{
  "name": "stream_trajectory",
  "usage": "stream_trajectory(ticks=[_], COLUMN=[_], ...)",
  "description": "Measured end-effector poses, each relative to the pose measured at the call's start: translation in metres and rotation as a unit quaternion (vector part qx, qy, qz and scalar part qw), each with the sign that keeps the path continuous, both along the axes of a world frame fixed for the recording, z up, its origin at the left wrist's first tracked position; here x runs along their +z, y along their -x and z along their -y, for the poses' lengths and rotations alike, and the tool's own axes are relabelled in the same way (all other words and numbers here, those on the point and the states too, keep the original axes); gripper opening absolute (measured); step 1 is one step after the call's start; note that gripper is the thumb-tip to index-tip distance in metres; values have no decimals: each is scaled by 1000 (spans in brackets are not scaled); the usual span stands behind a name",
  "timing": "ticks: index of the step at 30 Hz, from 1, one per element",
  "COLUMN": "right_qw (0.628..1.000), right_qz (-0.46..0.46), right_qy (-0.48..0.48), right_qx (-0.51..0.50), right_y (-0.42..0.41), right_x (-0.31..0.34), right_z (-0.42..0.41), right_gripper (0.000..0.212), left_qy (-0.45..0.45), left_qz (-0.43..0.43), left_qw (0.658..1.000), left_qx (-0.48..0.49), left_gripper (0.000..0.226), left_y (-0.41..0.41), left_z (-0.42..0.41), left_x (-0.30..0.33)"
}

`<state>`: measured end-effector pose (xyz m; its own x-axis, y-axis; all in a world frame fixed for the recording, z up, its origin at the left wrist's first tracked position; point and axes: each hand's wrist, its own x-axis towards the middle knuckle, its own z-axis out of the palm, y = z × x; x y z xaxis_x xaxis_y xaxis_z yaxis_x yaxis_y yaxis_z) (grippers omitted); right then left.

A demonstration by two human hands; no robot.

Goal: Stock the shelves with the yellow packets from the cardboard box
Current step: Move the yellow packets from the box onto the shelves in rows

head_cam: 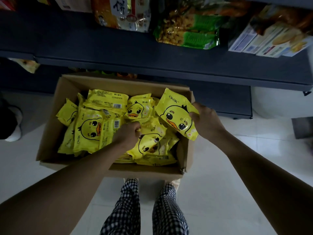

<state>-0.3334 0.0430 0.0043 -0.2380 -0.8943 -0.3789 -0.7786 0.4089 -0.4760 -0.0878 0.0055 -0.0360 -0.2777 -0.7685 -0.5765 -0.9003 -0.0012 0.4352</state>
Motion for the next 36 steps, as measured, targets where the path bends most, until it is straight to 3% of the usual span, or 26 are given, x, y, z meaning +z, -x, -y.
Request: stream_trajectory(ticks=[4,12,21,25,36], right_qw=[999,992,975,963,918], right_qz=[7,16,-13,-48,-143], right_qy=[40,121,219,266,366], right_qx=[3,24,36,26,-56], right_y=[20,65,102,112,144], right_x=[39,150,305,368,496], right_z=[6,13,13,11,-29], right_gripper=[23,14,11,10,13], left_qy=[43,152,291,342,426], left_qz=[-21,-28,-41,-59,-94], left_qw=[998,987,955,936,888], left_qx=[40,40,-28,-57,-143], left_gripper=[25,23,26,16,13], left_y=[10,49,83,98,143], left_z=[16,32,49,62,75], left_x=[42,161,317,378,508])
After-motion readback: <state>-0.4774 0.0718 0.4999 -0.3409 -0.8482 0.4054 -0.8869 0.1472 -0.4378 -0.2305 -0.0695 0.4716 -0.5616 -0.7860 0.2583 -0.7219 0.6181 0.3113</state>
